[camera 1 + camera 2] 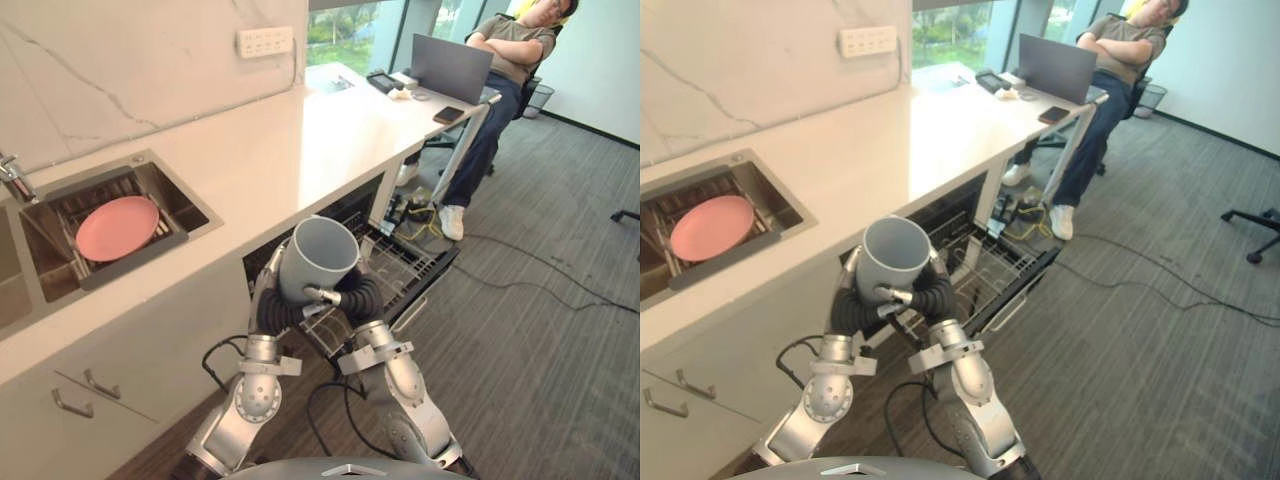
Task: Walk over to the sink, pick up the cup, carry it to the dishwasher, place the cup inside the dishwasher, then close the dishwasher door
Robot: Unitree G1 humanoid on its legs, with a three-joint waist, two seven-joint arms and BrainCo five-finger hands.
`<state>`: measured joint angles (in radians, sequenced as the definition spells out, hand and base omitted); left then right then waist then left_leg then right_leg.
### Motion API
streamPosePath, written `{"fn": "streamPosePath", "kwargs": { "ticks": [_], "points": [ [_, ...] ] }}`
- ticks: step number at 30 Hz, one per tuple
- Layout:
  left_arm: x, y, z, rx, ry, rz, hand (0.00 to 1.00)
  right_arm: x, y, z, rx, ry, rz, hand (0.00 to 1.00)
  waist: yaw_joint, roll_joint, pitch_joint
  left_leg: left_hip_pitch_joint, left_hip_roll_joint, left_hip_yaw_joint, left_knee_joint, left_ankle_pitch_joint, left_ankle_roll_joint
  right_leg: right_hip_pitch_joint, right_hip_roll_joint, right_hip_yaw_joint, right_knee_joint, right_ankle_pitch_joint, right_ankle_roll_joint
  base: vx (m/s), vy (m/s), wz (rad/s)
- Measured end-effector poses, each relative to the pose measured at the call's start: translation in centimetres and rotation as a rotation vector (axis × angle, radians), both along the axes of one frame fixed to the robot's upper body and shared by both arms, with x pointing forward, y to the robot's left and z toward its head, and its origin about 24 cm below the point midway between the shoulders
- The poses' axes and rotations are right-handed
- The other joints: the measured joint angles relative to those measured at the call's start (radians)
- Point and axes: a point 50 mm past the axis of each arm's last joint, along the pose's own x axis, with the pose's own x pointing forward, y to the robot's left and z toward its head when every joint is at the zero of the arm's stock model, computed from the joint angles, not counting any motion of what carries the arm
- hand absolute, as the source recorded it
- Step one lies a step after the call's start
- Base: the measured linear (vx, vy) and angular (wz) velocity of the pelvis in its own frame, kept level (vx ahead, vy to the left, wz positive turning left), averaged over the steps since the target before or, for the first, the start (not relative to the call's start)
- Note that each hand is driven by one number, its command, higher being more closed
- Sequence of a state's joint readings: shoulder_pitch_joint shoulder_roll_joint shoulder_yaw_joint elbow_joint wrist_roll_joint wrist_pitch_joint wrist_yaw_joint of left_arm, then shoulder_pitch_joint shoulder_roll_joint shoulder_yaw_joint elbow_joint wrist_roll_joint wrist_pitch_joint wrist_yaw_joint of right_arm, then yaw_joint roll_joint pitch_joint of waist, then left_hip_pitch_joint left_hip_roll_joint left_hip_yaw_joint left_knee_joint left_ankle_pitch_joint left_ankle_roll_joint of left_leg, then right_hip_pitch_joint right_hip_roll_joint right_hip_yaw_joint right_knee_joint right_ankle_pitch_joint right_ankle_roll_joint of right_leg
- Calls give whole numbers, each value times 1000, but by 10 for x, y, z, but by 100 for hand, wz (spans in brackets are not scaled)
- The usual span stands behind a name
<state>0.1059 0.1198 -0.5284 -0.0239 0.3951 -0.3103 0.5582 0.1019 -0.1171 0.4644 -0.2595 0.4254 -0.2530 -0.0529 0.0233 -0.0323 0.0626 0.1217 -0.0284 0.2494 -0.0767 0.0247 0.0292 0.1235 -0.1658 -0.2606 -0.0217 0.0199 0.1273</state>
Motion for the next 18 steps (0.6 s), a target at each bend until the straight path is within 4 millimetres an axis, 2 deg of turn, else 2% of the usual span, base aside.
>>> {"fn": "streamPosePath", "kwargs": {
  "ticks": [12, 16, 18],
  "points": [
    [0, 4, -11, 11, 49, 19, 0, 7, -10, 4, 51, 8, -87, 100, -1, 0, 0, -3, -1, -4, -1, 2, 1, -2, 0, -3, 0, 0, 0, 0, 0, 0],
    [3, 11, -12, -29, 73, 59, 0, 11, -21, 4, 68, 21, -174, 100, -1, 0, 0, -4, -2, -5, -1, 4, 2, -2, -1, -6, 1, 0, 0, 0, 0, 0],
    [5, 18, -19, -92, 126, 76, 0, 14, -31, 2, 49, 33, -219, 100, -1, 0, 0, -4, -3, -9, -1, 6, 2, 0, -1, -12, 2, 0, 0, -3, -1, 7]
  ]
}}
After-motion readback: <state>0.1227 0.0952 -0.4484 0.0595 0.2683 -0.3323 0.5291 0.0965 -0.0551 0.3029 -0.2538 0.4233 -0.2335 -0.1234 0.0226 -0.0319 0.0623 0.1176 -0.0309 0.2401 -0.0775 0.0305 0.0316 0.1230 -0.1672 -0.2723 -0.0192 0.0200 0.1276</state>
